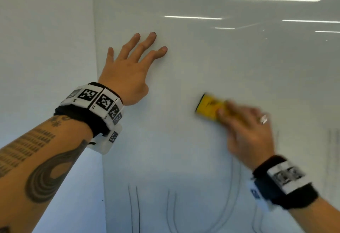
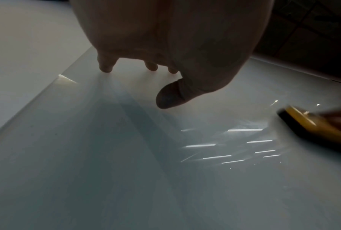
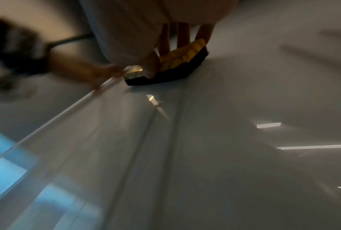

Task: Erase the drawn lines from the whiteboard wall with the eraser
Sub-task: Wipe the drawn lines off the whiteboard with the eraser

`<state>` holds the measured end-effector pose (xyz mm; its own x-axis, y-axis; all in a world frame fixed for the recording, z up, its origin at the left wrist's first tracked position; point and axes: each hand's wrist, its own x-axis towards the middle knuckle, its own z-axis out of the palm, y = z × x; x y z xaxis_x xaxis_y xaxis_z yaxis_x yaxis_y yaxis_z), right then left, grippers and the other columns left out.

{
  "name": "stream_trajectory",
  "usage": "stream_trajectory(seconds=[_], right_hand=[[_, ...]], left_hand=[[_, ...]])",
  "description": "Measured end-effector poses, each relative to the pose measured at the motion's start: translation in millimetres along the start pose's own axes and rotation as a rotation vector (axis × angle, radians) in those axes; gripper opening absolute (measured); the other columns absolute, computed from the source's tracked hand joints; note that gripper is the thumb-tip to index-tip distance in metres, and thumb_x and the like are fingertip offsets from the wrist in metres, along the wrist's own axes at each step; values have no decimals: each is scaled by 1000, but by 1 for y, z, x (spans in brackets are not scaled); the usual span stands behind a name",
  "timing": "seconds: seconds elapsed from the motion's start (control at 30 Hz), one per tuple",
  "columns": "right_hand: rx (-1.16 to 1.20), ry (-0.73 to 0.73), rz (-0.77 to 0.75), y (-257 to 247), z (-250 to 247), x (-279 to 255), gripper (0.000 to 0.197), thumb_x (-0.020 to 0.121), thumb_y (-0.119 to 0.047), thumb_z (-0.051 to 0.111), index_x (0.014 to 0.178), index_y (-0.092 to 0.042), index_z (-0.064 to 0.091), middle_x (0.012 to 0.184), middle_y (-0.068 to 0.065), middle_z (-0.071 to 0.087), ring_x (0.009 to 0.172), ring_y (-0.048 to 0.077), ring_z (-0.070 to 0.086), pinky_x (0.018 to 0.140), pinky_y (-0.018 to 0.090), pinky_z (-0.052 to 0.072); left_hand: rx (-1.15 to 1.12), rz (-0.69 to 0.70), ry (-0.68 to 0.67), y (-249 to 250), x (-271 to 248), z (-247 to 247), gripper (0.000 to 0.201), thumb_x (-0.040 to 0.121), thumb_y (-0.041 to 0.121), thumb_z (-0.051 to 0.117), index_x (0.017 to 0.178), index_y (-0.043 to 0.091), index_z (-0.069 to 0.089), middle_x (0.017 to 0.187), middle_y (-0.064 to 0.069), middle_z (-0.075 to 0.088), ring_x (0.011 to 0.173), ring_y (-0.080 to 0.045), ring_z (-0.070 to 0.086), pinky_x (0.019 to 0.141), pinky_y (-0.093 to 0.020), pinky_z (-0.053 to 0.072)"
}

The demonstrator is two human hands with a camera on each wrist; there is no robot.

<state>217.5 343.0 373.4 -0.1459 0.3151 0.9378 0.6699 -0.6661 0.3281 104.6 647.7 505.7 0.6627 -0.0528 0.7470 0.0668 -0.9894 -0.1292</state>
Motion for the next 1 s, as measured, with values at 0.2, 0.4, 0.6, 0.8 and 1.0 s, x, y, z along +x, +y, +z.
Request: stream_trajectory(seconds=[0.2,0.4,0.6,0.8,1.0], right_hand=[[27,-46,29,-1,-4,-50,28,85,-1,69,108,-12,80,131,10,67,94,35,66,77,45,47],[150,-439,-276,-13,-28,-190,32,99,-10,49,114,-19,75,132,6,69,101,29,66,79,45,54],[46,-63,-33,81,-50,-46,31,85,1,67,109,-13,79,128,11,69,90,35,66,73,43,46],[88,-142,-108,64,-46,-118,33,88,-1,63,113,-16,78,131,9,68,96,35,68,78,43,47],[152,-393,-347,66,-61,-189,35,100,-9,44,115,-18,75,131,6,69,98,30,67,77,39,52]], left_hand=[[-37,-69,110,16,2,13,93,78,1,53,154,44,18,167,18,-7,156,-20,-10,118,-71,4],[-85,-157,148,39,5,12,78,81,0,53,150,27,29,169,5,4,156,-28,-4,119,-69,10],[-45,-297,172,71,11,-1,65,78,10,57,140,16,37,163,-4,19,153,-31,9,119,-68,8],[-14,-97,241,151,35,-11,73,79,31,63,145,13,37,163,-6,21,154,-33,9,120,-64,13],[-16,165,51,232,61,-7,79,87,41,60,156,39,23,168,3,8,155,-31,5,120,-64,14]])
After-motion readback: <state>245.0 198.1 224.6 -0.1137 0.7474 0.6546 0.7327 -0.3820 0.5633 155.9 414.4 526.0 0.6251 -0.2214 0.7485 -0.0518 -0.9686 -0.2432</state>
